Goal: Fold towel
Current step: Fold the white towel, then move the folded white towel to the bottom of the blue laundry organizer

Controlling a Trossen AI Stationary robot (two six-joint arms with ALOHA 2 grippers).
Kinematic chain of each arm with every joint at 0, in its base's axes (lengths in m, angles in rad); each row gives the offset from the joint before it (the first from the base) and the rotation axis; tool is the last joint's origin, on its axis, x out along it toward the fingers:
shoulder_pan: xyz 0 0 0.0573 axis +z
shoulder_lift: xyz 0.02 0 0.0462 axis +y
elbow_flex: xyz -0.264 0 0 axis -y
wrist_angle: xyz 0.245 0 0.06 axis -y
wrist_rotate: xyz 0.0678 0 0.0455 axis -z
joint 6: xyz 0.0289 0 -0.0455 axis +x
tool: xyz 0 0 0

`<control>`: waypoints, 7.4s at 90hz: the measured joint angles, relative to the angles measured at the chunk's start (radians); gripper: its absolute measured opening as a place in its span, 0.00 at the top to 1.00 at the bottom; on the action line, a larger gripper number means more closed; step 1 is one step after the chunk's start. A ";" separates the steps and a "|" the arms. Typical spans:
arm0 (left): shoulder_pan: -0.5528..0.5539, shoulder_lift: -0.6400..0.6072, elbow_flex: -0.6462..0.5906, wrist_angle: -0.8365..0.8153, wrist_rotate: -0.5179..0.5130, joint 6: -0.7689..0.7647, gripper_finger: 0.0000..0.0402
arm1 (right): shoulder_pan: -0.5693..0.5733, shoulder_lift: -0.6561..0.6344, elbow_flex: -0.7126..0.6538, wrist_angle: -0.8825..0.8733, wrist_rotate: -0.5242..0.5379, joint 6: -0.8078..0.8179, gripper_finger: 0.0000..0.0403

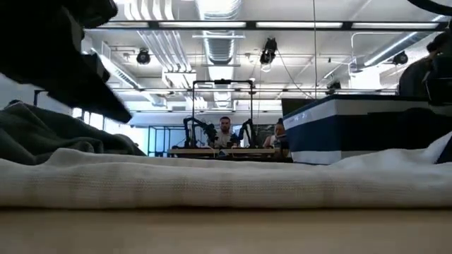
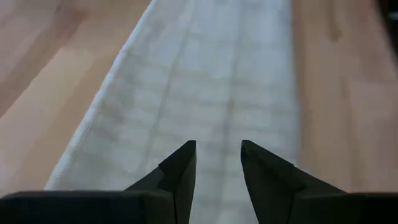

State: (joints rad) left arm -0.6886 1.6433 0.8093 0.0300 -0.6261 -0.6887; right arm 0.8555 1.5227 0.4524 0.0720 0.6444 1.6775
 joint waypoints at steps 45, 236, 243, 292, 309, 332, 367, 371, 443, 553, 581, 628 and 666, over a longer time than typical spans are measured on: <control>0.262 0.320 0.256 0.179 0.278 0.347 0.72 | 0.012 -0.068 0.194 -0.555 -0.144 0.008 0.98; 0.108 0.236 0.260 -0.111 0.190 0.103 0.72 | -0.361 0.220 0.698 -0.202 -0.308 -0.545 0.98; 0.107 0.212 0.260 -0.118 0.190 0.103 0.72 | -0.369 0.265 0.738 -0.199 -0.315 -0.556 0.98; -0.022 -0.001 0.159 -0.440 0.222 -0.156 0.72 | -0.383 0.344 0.837 -0.149 -0.304 -0.631 0.92; -0.012 0.007 0.053 -0.299 0.225 -0.169 0.72 | -0.386 0.344 0.837 -0.141 -0.281 -0.642 0.88; 0.003 0.007 -0.043 -0.127 0.225 -0.160 0.72 | -0.405 0.360 0.837 -0.109 -0.242 -0.641 0.83; 0.005 0.008 -0.037 -0.125 0.225 -0.154 0.72 | -0.422 0.514 0.871 0.074 -0.278 -0.670 0.79; 0.005 0.008 -0.037 -0.124 0.225 -0.154 0.72 | -0.423 0.526 0.878 0.070 -0.278 -0.650 0.78; -0.003 -0.179 -0.037 -0.187 0.353 -0.251 0.72 | -0.433 0.396 1.001 -0.394 -0.313 -0.961 0.37; 0.006 -0.050 -0.004 0.104 0.111 -0.094 0.72 | -0.307 0.322 0.706 0.041 -0.353 -1.521 0.64; 0.010 0.068 -0.025 -0.029 0.166 -0.191 0.72 | -0.327 0.445 0.666 -0.079 -0.394 -1.374 0.74; -0.007 -0.067 0.037 -0.098 0.124 -0.125 0.75 | -0.321 0.352 0.851 -0.275 -0.265 -1.523 0.89; -0.037 -0.059 0.033 -0.152 0.098 -0.152 0.82 | -0.423 0.551 0.854 -0.297 -0.381 -1.445 0.99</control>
State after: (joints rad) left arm -0.7259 1.5845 0.8425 -0.1222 -0.5281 -0.8405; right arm 0.4321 2.0738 1.3065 -0.2250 0.2633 0.2324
